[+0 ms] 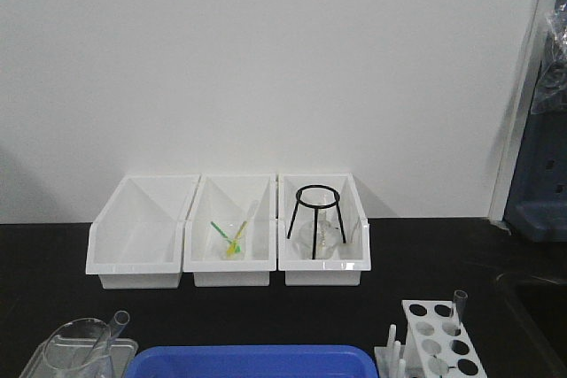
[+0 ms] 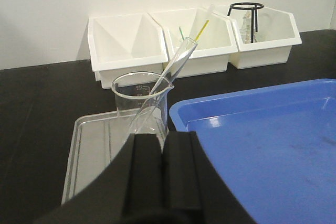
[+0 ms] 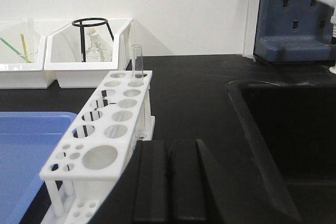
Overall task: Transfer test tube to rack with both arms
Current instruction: 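Lower the left gripper onto the glass test tube in the beaker and close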
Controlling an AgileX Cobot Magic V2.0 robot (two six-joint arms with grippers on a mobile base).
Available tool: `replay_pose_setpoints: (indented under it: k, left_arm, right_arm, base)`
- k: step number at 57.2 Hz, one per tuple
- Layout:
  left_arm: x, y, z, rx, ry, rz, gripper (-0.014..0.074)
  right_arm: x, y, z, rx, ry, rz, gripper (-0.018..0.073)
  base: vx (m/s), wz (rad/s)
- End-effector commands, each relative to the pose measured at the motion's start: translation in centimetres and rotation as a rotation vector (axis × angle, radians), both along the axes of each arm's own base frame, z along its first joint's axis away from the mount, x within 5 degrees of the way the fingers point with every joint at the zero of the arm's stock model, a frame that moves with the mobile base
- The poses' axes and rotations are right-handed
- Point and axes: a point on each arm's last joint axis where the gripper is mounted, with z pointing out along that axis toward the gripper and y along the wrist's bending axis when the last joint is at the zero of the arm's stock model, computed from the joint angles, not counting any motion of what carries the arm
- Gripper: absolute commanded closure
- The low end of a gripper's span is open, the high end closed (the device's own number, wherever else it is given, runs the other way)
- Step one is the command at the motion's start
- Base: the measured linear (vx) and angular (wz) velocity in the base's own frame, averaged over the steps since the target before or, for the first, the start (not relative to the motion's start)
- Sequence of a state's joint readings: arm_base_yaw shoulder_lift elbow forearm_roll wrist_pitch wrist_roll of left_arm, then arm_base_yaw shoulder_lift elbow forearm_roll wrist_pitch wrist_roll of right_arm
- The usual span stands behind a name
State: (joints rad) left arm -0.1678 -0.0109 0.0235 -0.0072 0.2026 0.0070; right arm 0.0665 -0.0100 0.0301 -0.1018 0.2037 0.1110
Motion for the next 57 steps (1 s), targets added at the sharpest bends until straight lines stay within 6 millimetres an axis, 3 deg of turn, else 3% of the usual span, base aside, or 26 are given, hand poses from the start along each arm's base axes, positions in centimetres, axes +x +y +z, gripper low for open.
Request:
replay_pose_setpoints:
  k: [1,13,20,27,35,40,45,49,57]
  left_arm:
    - [-0.1,0.0,1.5,-0.029,-0.110,0.000,0.0603]
    - [-0.1,0.0,2.2,-0.024,-0.183,0.001,0.0603]
    - [-0.7,0.1,5.2,-0.100,-0.449,-0.001,0.0603]
    - [-2.6,0.4,10.3,-0.215,-0.691,-0.021,0.0603]
    - [-3.4,0.6,16.7,-0.098,-0.685,0.004,0.0603]
    - [-1.4,0.3,20.0,-0.004,-0.612,0.019,0.0603]
    - [1.4,-0.2,21.9,0.024,-0.548,0.018,0.0603]
    - [3.8,-0.6,22.3,0.035,-0.489,0.014,0.0603]
    - [8.1,-1.4,21.0,0.053,-0.353,0.006,0.0603]
  right_arm:
    - [0.1,0.0,0.1,-0.007,-0.070,0.004,0.0567]
    - [0.1,0.1,0.7,-0.002,-0.139,0.011,0.0567]
    - [-0.2,0.3,2.9,0.003,-0.361,0.034,0.0567]
    - [-1.2,0.3,7.1,0.011,-0.538,0.041,0.0567]
    - [-2.3,0.2,14.0,-0.052,-0.606,0.018,0.0567]
    - [-0.9,0.2,17.0,-0.109,-0.580,0.010,0.0567]
    - [1.1,0.4,18.8,-0.128,-0.542,0.012,0.0567]
    - [2.6,0.5,19.3,-0.129,-0.512,0.016,0.0567]
    - [5.4,0.7,19.0,-0.127,-0.455,0.026,0.0566]
  base:
    - [0.00,0.00]
    - [0.00,0.00]
    - [0.00,0.00]
    - [0.00,0.00]
    - [0.00,0.00]
    - [0.00,0.00]
    - [0.00,0.00]
    - [0.00,0.01]
    - [0.00,0.00]
